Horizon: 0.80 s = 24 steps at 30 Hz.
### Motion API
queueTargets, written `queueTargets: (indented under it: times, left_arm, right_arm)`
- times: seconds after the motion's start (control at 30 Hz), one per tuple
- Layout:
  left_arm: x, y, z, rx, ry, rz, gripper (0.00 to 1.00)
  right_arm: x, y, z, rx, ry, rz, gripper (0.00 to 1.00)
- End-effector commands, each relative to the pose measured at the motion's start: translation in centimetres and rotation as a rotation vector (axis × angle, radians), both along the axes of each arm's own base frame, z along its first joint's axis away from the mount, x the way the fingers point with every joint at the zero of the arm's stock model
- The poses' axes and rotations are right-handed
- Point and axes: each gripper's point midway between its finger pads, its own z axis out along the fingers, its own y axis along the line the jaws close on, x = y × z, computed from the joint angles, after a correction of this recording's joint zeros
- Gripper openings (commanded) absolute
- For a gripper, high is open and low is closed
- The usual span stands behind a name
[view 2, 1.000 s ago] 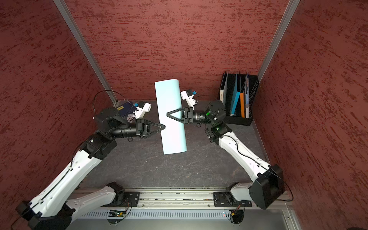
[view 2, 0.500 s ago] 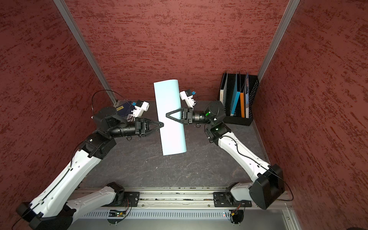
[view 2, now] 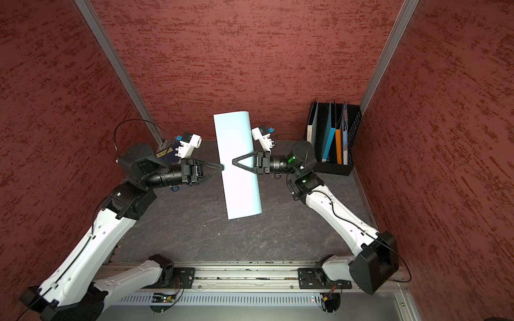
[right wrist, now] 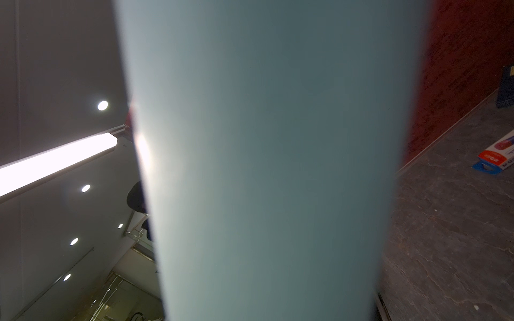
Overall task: Fold the rectangular paper in half along the long edge
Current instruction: Fold the paper.
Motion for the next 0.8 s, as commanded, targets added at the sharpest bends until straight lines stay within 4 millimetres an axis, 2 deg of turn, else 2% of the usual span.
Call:
queueTargets:
  times: [0.0,0.6,0.7,0.77]
  left_arm:
    - [-0.12,0.02,0.45,-0.001,-0.029,-0.013,0.25]
    - [0.20,-0.14,-0.23,0.004,-0.012,-0.016,0.17]
    - [0.30,-0.16,-0.33,0.001,-0.009,-0.016,0.13]
    - [0.33,-0.21,-0.37,-0.001,-0.008,-0.018,0.02]
  right_arm:
    - [-1.26,-0.26,0.75,0.014,-0.033,0.022,0.40]
    - [-2.01,0.56,0.54,-0.012,-0.038,0.045,0.49]
    - [-2.00,0.59,0.66,-0.011,-0.041,0.043,0.50]
    - [-2.00,0.61,0.63,-0.013,-0.040,0.043,0.50]
